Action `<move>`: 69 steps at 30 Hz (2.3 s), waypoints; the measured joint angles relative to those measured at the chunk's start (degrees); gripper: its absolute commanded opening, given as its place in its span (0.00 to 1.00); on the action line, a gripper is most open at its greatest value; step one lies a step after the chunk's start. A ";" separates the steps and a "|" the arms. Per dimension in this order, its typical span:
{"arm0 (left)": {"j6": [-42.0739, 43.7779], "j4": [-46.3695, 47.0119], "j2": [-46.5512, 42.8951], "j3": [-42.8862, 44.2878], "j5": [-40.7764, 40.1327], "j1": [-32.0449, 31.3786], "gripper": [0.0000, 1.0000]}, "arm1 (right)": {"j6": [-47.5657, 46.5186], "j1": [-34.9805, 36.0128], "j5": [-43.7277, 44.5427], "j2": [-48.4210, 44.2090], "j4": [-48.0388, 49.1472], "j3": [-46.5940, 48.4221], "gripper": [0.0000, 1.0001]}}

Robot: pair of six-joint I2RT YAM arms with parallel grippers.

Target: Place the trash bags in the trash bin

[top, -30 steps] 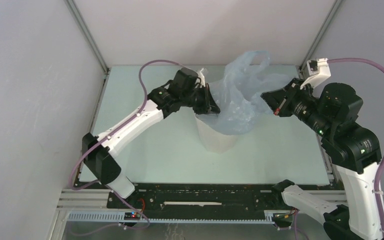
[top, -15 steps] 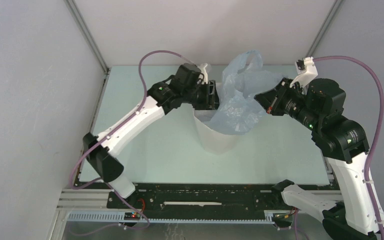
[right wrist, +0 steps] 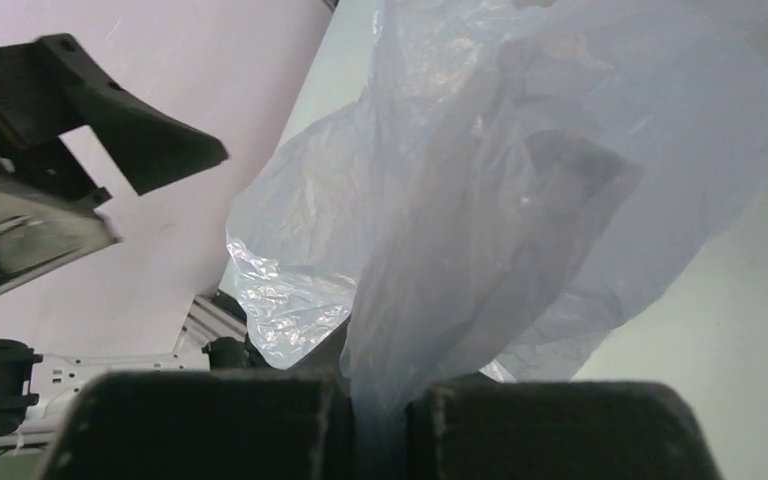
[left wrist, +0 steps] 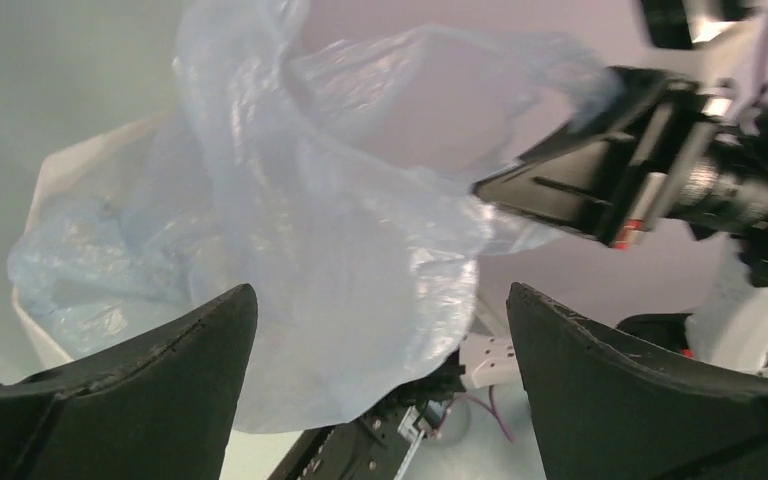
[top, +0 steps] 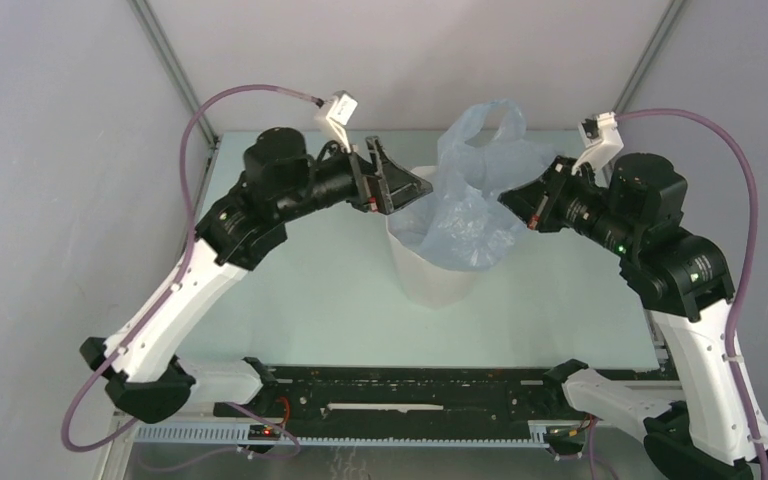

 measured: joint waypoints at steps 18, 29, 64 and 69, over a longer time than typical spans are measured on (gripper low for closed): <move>16.15 8.33 -2.38 -4.96 -16.39 -14.25 0.78 | 2.64 1.33 -6.97 3.56 2.95 0.44 0.00; 18.67 -6.08 2.71 -3.04 -32.26 -10.01 0.14 | 5.20 3.43 -8.02 6.01 6.73 1.40 0.00; 5.03 0.20 -7.28 -10.78 -20.72 0.50 0.00 | 2.40 -5.22 -2.91 -4.42 -5.53 -4.11 0.67; 3.48 0.46 -6.47 -10.75 -19.10 2.47 0.00 | 2.19 -2.34 -4.50 -0.70 -0.15 -8.00 0.67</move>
